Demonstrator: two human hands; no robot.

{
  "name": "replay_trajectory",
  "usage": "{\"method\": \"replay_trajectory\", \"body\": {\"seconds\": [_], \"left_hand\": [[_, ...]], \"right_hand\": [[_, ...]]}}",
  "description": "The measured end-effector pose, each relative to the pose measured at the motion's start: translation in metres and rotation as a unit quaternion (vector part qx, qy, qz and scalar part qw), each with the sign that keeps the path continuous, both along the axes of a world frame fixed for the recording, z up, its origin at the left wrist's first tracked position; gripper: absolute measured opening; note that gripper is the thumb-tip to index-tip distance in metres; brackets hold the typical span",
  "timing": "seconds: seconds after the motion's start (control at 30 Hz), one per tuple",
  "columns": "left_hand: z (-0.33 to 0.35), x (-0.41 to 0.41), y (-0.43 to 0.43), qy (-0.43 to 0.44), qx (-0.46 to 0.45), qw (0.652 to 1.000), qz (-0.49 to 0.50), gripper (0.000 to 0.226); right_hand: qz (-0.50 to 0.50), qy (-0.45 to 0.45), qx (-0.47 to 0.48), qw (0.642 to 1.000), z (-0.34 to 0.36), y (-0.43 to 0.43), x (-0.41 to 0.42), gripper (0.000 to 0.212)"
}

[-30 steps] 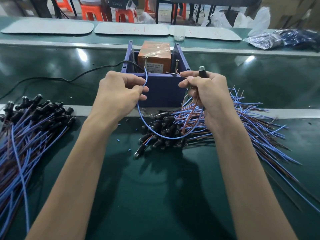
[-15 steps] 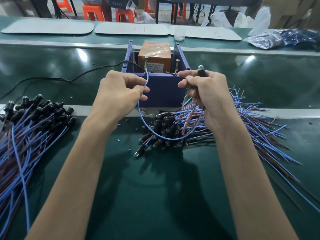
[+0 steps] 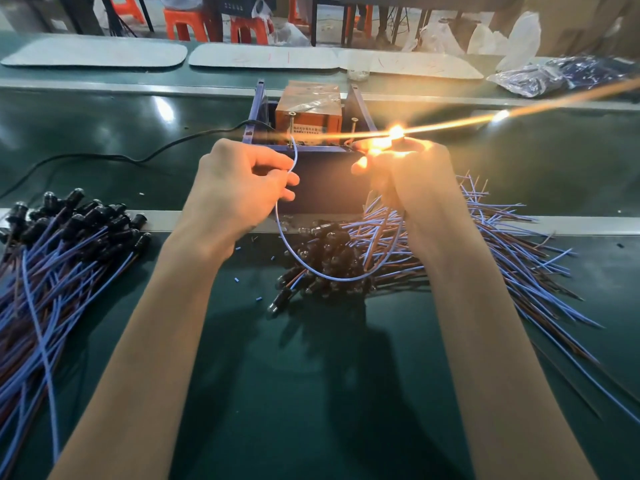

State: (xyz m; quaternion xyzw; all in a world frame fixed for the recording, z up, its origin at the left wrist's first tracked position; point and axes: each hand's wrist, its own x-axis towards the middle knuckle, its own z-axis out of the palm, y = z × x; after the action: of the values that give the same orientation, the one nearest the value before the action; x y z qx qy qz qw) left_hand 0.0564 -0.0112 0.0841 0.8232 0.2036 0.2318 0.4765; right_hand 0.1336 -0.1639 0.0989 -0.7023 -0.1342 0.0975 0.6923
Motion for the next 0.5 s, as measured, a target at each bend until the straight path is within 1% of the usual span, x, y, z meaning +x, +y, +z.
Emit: {"method": "replay_trajectory", "body": {"seconds": [0.17,0.37,0.43,0.5], "left_hand": [[0.0,0.002,0.0,0.009,0.004,1.0,0.005,0.017],[0.002,0.001,0.001,0.012,-0.007,1.0,0.004,0.017],[0.003,-0.002,0.005,0.029,-0.017,0.999,-0.011,0.016],[0.006,-0.006,0.014,0.06,-0.027,0.997,-0.046,0.02]], "right_hand": [[-0.002,0.001,-0.005,1.0,0.0,-0.001,0.0,0.026],[-0.004,0.013,0.014,1.0,0.0,-0.001,0.002,0.026],[-0.001,0.022,0.012,1.0,0.002,-0.002,0.004,0.024],[0.007,0.022,0.0,1.0,0.007,-0.003,0.005,0.026]]}}
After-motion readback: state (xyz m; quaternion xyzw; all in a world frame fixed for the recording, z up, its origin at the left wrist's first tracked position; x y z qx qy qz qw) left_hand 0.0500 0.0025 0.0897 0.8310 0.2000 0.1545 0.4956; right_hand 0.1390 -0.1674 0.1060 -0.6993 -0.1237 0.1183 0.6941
